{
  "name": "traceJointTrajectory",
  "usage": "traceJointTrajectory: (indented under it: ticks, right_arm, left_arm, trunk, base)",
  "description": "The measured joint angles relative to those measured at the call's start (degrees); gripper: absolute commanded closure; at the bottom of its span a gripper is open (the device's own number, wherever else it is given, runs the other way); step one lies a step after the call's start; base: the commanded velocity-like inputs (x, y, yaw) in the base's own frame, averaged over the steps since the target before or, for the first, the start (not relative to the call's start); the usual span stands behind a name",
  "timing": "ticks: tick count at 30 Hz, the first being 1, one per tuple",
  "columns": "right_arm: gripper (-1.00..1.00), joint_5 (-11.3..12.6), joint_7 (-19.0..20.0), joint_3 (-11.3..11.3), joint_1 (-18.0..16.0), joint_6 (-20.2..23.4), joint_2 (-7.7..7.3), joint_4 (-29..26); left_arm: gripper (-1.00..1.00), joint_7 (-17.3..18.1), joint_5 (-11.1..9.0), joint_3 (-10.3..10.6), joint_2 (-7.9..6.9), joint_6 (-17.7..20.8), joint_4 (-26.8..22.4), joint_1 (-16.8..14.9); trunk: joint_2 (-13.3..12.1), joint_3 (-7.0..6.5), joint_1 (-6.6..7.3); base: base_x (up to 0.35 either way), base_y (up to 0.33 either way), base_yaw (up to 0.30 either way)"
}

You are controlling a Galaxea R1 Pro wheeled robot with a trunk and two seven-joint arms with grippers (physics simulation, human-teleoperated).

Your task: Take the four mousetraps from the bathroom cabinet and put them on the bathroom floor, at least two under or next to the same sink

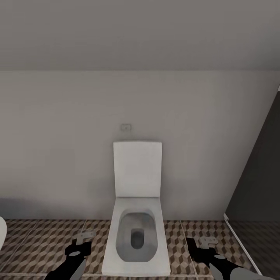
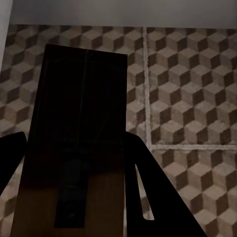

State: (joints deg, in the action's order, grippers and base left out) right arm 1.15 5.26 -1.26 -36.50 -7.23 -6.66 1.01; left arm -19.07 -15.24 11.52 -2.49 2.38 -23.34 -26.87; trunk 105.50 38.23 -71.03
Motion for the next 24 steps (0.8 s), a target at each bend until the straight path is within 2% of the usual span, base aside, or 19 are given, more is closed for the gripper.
traceJointTrajectory:
  ticks: [14,24]
  right_arm:
    - [1.00,0.01,0.00,-0.02,0.00,0.00,0.00,-0.02]
    - [1.00,0.02,0.00,-0.03,0.00,-0.02,0.00,-0.05]
  left_arm:
    - [1.00,0.03,-0.05,-0.07,-0.07,-0.04,0.00,0.00]
    - [1.00,-0.04,0.32,-0.75,-0.17,-2.96,-0.08,0.01]
  trunk:
    - [5.62,2.51,-3.08]
    - [9.63,4.31,-5.27]
  base:
    - [0.000,0.000,0.000]
    - [0.000,0.000,0.000]
